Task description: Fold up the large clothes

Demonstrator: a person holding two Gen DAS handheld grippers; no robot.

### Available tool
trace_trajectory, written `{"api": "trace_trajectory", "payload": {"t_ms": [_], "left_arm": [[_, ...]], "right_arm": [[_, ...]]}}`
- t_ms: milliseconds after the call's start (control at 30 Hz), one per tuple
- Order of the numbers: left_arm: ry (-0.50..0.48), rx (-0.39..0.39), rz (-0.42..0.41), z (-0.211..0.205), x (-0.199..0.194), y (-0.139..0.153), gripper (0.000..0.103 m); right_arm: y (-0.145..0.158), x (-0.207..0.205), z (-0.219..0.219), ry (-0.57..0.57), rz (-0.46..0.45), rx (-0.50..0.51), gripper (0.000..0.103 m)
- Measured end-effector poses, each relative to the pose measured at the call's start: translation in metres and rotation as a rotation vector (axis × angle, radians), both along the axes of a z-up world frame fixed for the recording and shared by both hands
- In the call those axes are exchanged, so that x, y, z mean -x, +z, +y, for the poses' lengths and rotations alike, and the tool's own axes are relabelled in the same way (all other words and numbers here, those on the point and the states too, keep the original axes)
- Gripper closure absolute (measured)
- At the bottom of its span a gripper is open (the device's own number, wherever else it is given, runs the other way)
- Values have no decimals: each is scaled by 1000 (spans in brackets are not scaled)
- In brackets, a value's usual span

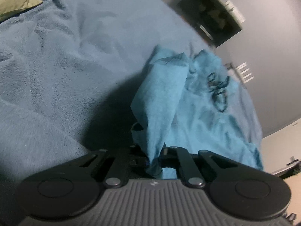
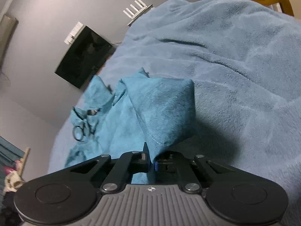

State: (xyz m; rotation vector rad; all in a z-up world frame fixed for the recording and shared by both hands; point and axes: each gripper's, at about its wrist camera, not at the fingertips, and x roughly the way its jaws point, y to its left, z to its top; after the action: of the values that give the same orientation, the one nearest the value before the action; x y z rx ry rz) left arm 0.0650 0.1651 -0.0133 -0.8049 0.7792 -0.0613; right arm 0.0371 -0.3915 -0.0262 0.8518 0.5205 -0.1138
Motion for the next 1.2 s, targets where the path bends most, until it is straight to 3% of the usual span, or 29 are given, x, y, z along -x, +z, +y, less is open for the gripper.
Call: {"api": "trace_trajectory", "payload": {"t_ms": [100,200,300,367,433,467,567,667,767,900,1000,1100,1200], "left_arm": [[-25,-26,-11,-2,11,12,100],[-17,-59,46,-6,5,10,98],[30,-91,117,-1,1,4,81],[106,-93,139,8,3,3,55],[238,-85,118,21,12,7,45],[285,-74,87,27,18,9,45],[334,-190,-72,20,29,33,44],[213,-335,-274,-13,32,58,37],[-19,-426,-344,-53,19,65,28],[-278,-430,-297,-100,-9,57,28],[-392,-435,-277,-134,-21,46,28],[-511,-521,-226,-169,-27,30,28],[-609,-609,-88,-189,-31,5,28]], "right_arm": [[9,14,-4,8,-15,-27,98],[7,13,-10,-22,40,-37,96],[7,9,-11,-108,98,24,69],[11,12,-18,-192,95,37,32],[17,21,-25,-288,55,49,29],[21,26,-27,-343,38,74,28],[37,34,-26,-411,-29,207,25],[52,23,0,-254,-102,404,25],[55,4,39,-16,-144,569,26],[43,-31,97,330,-105,750,27],[33,-48,134,501,-99,871,28],[20,-58,159,609,-56,959,28],[8,-63,162,627,38,961,27]]}}
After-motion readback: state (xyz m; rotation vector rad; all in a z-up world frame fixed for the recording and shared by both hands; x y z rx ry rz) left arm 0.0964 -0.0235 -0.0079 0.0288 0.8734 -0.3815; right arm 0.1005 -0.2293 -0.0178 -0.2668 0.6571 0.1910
